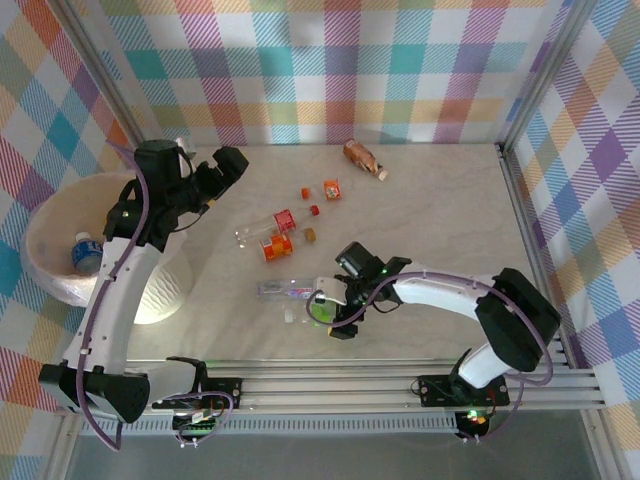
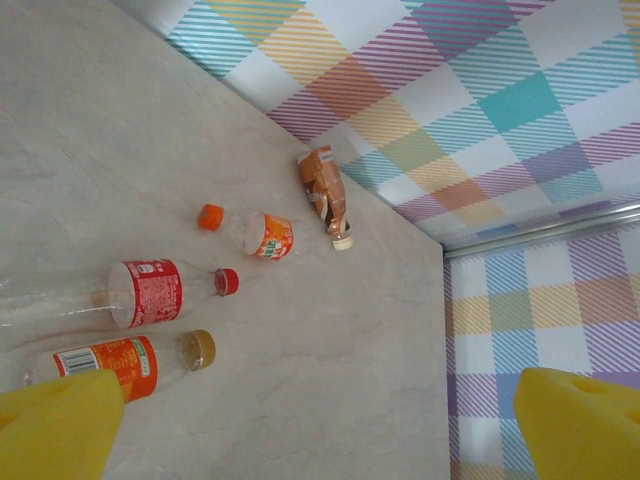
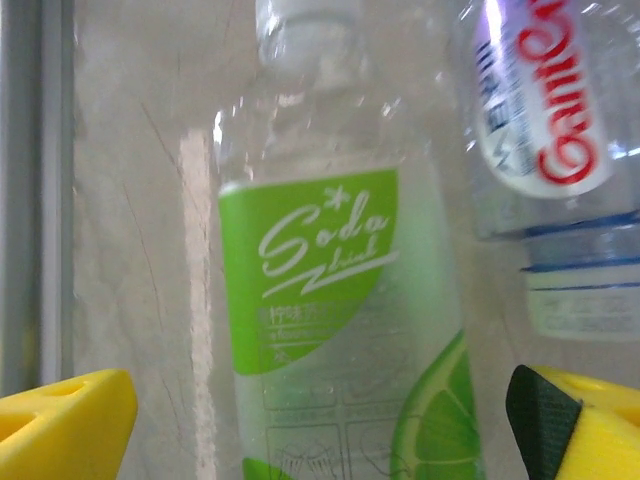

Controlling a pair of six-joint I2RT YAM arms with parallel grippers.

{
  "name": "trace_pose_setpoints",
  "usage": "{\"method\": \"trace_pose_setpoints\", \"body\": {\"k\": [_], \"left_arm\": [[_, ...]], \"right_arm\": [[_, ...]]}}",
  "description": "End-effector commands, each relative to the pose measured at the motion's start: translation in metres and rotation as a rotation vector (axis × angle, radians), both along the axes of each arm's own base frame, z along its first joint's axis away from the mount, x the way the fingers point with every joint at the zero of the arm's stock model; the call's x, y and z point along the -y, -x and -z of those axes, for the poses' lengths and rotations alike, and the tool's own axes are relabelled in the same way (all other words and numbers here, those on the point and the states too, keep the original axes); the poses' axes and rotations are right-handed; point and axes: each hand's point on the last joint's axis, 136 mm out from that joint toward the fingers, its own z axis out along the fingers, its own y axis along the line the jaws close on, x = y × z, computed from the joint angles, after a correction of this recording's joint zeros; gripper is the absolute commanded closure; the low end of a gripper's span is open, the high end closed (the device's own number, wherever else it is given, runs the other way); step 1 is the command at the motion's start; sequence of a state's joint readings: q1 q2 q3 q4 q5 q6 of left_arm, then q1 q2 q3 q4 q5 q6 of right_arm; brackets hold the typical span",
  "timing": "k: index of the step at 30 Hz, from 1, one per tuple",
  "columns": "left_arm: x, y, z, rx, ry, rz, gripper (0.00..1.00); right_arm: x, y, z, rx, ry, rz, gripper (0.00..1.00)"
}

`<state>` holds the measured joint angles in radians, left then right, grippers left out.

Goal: Put the plastic bottles in the bin

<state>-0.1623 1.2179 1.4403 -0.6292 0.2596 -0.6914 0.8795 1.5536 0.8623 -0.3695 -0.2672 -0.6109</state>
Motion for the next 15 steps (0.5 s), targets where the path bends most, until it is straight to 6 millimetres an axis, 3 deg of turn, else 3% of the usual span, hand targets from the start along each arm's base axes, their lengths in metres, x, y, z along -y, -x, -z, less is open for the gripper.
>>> {"method": "trace_pose_setpoints", "body": {"k": [1,7,15], "left_arm": [[-0.002,0.007,0.002,0.003,-0.026,-0.002,0.00],[0.000,0.012,0.001,0.021,-0.047,0.033,0.00],[0.007,0.015,0.002,0.022,-0.043,0.081,0.00]], "right_arm": [[0.003,0.003,0.012,0.055,0.058,-0.115,0.06],[-0.002,0.007,0.024,0.111,0.078,-0.228,0.11],[-0.002,0.005,0.036,0.136,0.117,-0.246,0.28]]}}
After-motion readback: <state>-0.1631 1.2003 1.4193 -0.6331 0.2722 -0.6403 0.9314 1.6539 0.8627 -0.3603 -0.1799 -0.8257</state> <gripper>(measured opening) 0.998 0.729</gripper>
